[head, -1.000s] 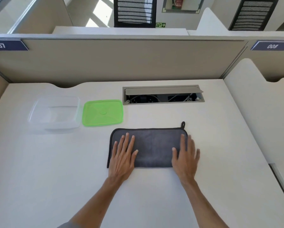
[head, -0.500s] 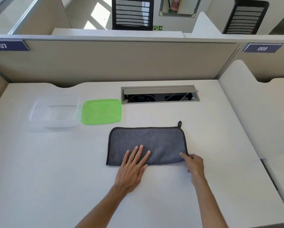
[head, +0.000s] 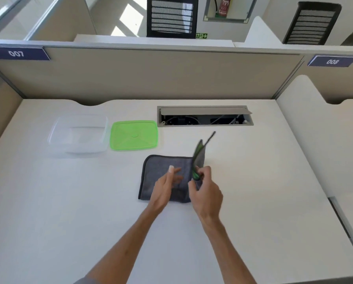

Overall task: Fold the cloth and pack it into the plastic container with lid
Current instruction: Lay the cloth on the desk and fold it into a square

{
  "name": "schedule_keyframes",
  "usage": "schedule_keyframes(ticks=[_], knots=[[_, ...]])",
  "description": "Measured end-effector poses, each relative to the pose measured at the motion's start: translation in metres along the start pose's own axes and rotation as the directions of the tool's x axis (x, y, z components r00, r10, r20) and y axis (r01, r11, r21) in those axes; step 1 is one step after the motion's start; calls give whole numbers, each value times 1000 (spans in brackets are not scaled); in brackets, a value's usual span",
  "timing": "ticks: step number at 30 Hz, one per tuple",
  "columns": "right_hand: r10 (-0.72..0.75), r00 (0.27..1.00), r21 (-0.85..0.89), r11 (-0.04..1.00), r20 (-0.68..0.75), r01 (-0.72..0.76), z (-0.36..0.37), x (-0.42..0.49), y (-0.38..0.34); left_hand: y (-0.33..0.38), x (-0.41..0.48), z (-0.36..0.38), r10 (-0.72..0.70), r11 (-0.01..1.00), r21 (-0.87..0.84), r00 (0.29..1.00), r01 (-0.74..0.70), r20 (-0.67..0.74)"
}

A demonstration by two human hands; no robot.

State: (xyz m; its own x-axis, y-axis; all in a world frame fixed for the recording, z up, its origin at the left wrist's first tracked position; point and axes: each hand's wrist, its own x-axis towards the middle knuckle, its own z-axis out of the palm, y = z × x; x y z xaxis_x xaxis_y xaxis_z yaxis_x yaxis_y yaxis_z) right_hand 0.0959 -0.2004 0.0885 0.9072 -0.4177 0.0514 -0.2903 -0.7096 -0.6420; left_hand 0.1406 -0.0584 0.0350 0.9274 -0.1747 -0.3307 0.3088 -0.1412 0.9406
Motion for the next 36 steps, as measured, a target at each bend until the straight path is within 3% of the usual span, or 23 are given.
schedule_keyframes(ticks=[2, 5, 10, 13, 19, 24, 29, 32, 36], knots=[[-99, 994, -45, 994, 34, 101, 21, -9, -10, 15, 9, -11, -59, 983, -172, 997, 66, 45], [-261, 960, -45, 963, 101, 267, 56, -21, -17, 20, 22, -34, -151, 940, -297, 985, 170, 86], [-419, 865, -89, 885, 277, 457, 96, -37, -11, -2, 32, -64, -90, 995, 27, 978, 96, -189], [-460, 823, -114, 847, 333, 519, 100, -44, 1, -11, 33, -76, -87, 992, 71, 963, 108, -254], [-410, 861, -179, 862, 302, 474, 91, -33, 13, -21, 29, -82, -26, 961, 255, 955, 105, -296], [-273, 949, -159, 941, 159, 298, 63, -32, 31, -25, 27, -79, -64, 958, 247, 946, 148, -317], [-85, 987, -193, 975, 133, 110, 69, -46, 51, -29, 27, -76, -73, 962, 227, 942, 154, -329], [-37, 996, -164, 985, 78, 49, 79, -44, 51, -29, 24, -74, -70, 964, 219, 937, 151, -341], [-81, 996, -182, 979, 39, 87, 84, -43, 46, -30, 19, -73, -52, 963, 233, 943, 135, -329]])
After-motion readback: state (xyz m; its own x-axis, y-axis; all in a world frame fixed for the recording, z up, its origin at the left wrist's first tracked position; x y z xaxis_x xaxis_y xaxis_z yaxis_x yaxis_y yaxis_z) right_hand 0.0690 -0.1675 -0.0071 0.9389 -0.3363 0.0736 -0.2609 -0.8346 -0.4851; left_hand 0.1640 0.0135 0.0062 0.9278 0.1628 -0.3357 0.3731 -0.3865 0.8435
